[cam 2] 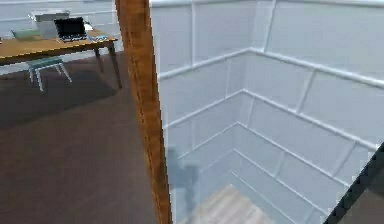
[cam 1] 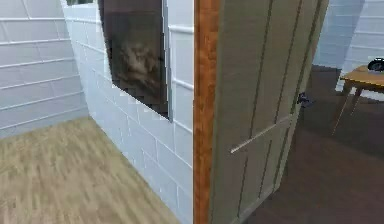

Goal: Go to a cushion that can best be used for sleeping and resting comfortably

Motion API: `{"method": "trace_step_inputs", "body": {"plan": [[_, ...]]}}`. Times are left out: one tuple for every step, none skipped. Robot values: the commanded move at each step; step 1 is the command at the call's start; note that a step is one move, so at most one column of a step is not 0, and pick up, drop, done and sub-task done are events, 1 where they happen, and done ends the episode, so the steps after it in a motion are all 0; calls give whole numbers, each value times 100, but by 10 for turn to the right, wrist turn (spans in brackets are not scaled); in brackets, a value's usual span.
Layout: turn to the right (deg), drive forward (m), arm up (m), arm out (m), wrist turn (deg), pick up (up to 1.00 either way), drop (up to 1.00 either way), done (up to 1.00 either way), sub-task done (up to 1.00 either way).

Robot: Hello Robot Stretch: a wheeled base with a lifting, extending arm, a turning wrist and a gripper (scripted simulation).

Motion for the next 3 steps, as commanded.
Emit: {"method": "trace_step_inputs", "body": {"plan": [[360, 0, 0, 0, 0, 0, 0, 0, 0], [0, 5, 0, 0, 0, 0, 0, 0, 0], [120, 0, 0, 0, 0, 0, 0, 0, 0]]}}
